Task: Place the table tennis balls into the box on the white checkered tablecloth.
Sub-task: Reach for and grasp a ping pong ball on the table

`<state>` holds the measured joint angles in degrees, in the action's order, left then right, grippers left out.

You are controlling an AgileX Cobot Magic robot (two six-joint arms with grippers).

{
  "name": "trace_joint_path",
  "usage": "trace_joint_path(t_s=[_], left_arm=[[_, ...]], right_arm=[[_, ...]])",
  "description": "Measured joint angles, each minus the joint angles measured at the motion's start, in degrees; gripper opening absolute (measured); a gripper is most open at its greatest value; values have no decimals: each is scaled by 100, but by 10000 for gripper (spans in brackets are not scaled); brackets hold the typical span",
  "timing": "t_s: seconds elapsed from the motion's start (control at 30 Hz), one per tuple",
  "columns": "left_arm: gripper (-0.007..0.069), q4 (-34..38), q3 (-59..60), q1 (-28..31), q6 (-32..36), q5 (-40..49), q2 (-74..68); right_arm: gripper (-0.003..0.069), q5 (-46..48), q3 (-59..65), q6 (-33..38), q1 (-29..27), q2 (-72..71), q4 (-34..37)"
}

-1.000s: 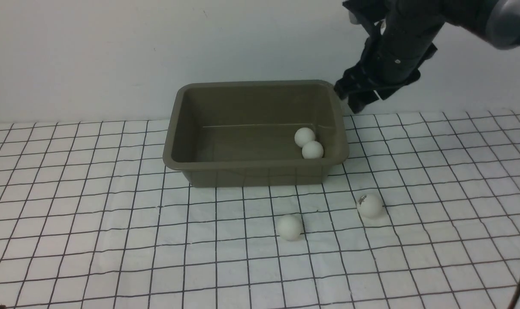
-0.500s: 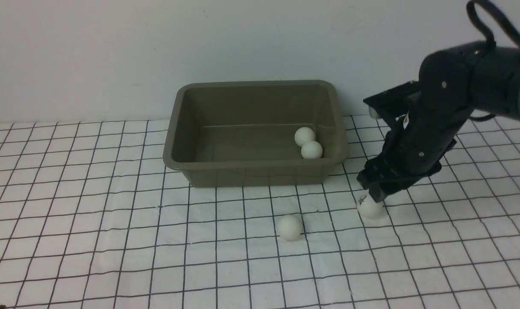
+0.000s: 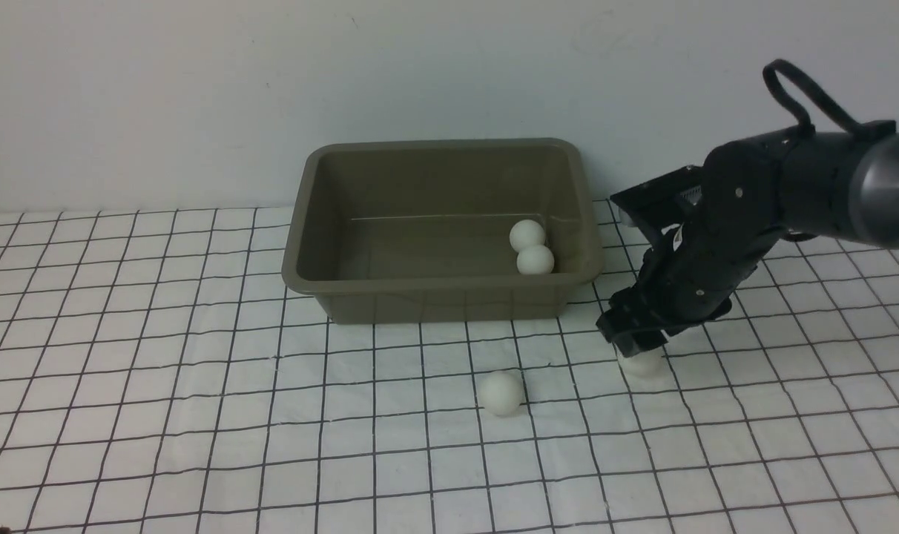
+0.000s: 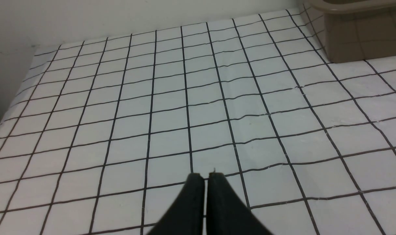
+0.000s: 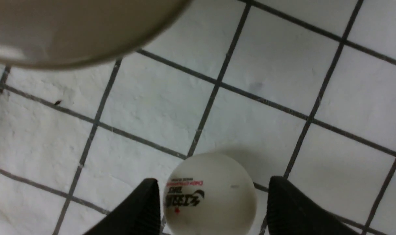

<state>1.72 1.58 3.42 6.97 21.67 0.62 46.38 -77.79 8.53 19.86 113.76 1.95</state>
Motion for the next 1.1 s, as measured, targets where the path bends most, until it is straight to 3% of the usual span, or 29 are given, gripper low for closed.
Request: trace_joint_path(t_s=[0.4, 0.6, 1.1], left_arm=[[-4, 0, 0, 0, 0, 0, 0], [-4, 0, 0, 0, 0, 0, 0], [-4, 0, 0, 0, 0, 0, 0]], right_arm=[[404, -127, 0, 2, 0, 310, 0], [370, -121, 0, 2, 0, 310, 0], [365, 359, -124, 2, 0, -324, -243]])
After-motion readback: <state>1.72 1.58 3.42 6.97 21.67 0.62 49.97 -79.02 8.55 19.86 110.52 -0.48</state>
